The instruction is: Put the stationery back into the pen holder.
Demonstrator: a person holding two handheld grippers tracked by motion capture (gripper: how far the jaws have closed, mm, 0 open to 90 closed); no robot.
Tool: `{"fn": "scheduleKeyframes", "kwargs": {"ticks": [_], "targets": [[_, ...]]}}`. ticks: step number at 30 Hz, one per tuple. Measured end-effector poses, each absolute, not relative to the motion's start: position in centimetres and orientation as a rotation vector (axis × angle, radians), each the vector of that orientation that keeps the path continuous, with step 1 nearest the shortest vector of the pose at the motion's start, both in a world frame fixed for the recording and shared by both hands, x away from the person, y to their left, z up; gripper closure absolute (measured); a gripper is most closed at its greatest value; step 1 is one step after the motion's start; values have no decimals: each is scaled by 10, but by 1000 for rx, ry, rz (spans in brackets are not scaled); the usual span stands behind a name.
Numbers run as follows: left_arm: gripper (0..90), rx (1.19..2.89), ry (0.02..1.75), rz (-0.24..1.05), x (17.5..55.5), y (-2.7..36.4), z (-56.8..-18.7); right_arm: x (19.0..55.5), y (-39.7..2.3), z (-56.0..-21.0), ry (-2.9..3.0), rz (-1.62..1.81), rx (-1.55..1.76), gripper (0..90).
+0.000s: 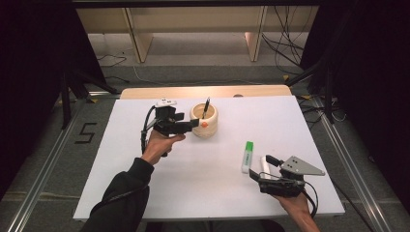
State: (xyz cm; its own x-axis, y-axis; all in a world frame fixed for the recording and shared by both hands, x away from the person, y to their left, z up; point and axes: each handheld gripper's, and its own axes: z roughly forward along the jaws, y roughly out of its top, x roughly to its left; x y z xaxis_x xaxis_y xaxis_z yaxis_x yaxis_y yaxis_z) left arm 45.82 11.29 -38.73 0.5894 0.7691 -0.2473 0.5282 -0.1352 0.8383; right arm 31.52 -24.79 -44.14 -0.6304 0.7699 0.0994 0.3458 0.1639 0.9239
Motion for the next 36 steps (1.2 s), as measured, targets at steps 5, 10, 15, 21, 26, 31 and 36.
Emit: {"fn": "scheduleKeyframes", "kwargs": {"ticks": [5,10,15,21,26,31,36], "targets": [[253,1821,1023,293,444,110,-389,317,-251,-442,2056,1438,1085,194],[249,1826,980,292,432,111,-390,318,-251,-442,2060,1430,1100,194],[246,1843,939,298,420,116,-395,318,-252,-442,2061,1417,1110,194],[226,1863,892,329,410,129,-396,320,-254,-443,2074,1393,1133,194],[211,1825,887,333,401,133,-399,324,-258,-442,2089,1378,1157,194],[199,1819,855,332,390,132,-401,328,-260,-442,2116,1343,1204,194],[199,1798,824,331,378,135,-405,330,-263,-441,2124,1343,1230,196]]}}
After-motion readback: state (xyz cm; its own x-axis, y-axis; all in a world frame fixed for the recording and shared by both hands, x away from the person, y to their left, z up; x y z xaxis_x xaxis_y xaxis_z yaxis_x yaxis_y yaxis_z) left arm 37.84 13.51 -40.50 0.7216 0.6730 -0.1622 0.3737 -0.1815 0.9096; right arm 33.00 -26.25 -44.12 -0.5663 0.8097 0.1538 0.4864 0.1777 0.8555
